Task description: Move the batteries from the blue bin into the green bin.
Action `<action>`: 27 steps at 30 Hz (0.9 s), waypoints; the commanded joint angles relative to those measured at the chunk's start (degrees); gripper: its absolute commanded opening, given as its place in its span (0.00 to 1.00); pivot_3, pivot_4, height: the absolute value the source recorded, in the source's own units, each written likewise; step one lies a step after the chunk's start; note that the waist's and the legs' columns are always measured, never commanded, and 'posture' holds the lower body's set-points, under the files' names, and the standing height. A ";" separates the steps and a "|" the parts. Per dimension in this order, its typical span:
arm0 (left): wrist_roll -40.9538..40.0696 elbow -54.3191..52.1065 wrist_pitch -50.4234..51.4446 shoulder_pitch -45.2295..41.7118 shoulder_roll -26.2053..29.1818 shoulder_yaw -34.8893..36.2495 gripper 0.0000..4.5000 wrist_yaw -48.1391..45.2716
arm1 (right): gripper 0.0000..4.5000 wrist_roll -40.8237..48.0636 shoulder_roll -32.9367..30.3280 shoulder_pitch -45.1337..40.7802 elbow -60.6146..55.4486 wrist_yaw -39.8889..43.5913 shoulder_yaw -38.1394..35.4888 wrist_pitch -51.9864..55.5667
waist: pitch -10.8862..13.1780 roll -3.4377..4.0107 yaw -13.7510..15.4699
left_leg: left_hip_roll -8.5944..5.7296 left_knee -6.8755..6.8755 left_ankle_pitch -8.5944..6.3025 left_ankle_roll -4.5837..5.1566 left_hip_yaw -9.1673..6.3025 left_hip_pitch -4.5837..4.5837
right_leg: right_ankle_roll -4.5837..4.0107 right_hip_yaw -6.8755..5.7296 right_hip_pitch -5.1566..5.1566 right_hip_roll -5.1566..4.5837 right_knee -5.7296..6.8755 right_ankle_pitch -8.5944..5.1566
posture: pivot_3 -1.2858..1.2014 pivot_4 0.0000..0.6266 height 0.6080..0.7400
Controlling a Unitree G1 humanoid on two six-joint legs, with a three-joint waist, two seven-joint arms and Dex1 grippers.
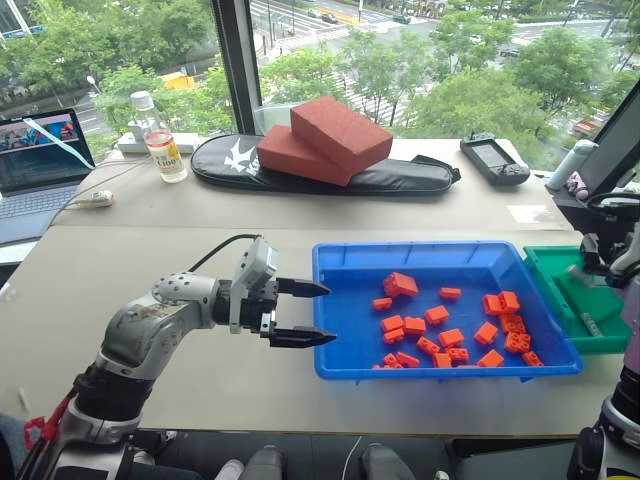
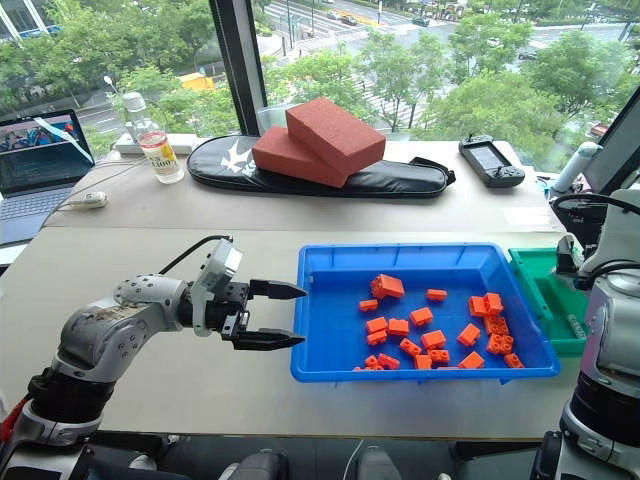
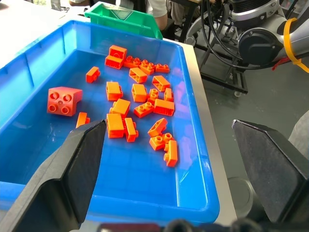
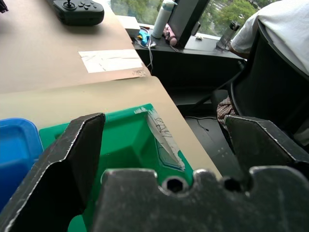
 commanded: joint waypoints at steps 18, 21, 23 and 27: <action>-0.35 -0.71 -0.24 -1.73 -0.90 0.45 1.00 0.58 | 1.00 36.46 -8.77 26.97 -18.19 53.72 4.77 -25.04 | 0.04 -0.04 0.70 | -0.08 0.34 -0.01 0.01 -0.15 -0.14 | 0.05 -0.09 0.16 -0.06 -0.07 -0.02 | 0.52 0.24 1.00; -0.48 -0.72 -0.28 -1.80 -0.68 0.60 1.00 0.57 | 1.00 37.73 -7.64 25.89 -17.32 53.61 3.68 -28.76 | 0.11 -0.16 0.39 | 0.06 0.46 -0.01 0.00 -0.18 0.23 | 0.06 -0.13 0.59 0.08 -0.04 -0.04 | 0.52 0.24 1.00; -0.52 -0.66 -0.36 -1.86 -0.63 0.62 1.00 0.64 | 1.00 37.28 -7.41 25.04 -16.40 52.59 4.04 -30.30 | 0.13 -0.19 0.29 | 0.08 0.45 -0.02 0.00 -0.15 0.57 | 0.34 -0.13 0.88 0.09 -0.06 -0.23 | 0.52 0.24 1.00; -0.24 -0.79 -0.67 -1.68 -0.72 0.37 1.00 0.88 | 1.00 37.82 -6.72 24.78 -15.83 51.81 4.68 -32.22 | 0.15 -0.23 0.39 | 0.07 0.45 -0.02 -0.01 -0.16 0.55 | 0.42 -0.12 0.89 0.08 -0.05 -0.29 | 0.52 0.24 1.00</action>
